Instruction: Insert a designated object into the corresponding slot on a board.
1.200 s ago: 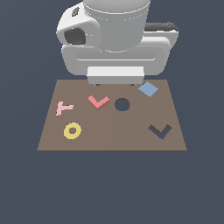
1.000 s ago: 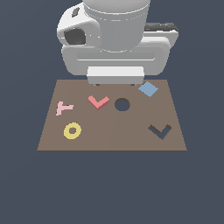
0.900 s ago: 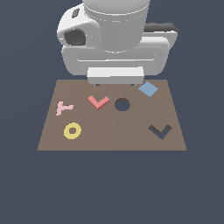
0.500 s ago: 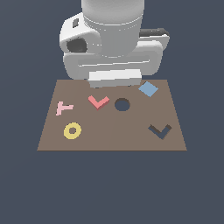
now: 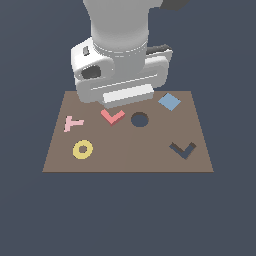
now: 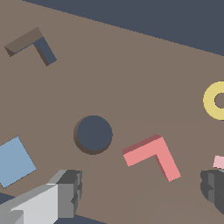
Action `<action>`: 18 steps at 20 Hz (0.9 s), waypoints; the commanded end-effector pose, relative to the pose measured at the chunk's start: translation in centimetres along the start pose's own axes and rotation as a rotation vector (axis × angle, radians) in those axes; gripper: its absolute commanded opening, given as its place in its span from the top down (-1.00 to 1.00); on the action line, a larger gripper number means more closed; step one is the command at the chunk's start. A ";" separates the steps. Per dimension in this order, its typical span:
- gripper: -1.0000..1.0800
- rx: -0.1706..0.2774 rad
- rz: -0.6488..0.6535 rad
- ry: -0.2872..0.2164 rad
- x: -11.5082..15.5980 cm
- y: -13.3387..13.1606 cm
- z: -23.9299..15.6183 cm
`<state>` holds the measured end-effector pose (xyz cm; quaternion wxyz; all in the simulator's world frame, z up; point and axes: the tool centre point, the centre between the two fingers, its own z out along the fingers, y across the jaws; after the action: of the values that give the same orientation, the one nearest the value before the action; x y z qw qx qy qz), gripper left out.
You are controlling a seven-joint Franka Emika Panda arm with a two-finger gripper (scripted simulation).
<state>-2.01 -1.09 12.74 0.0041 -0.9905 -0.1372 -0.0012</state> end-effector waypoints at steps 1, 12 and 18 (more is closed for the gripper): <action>-0.92 -0.001 -0.070 -0.001 -0.6 0.4 1.2; -0.92 -0.004 -0.326 -0.003 -2.3 2.4 5.8; -0.92 -0.006 -0.404 -0.004 -2.7 3.1 7.1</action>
<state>-3.71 -4.61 5.87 0.0011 -0.9460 -0.3241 0.0001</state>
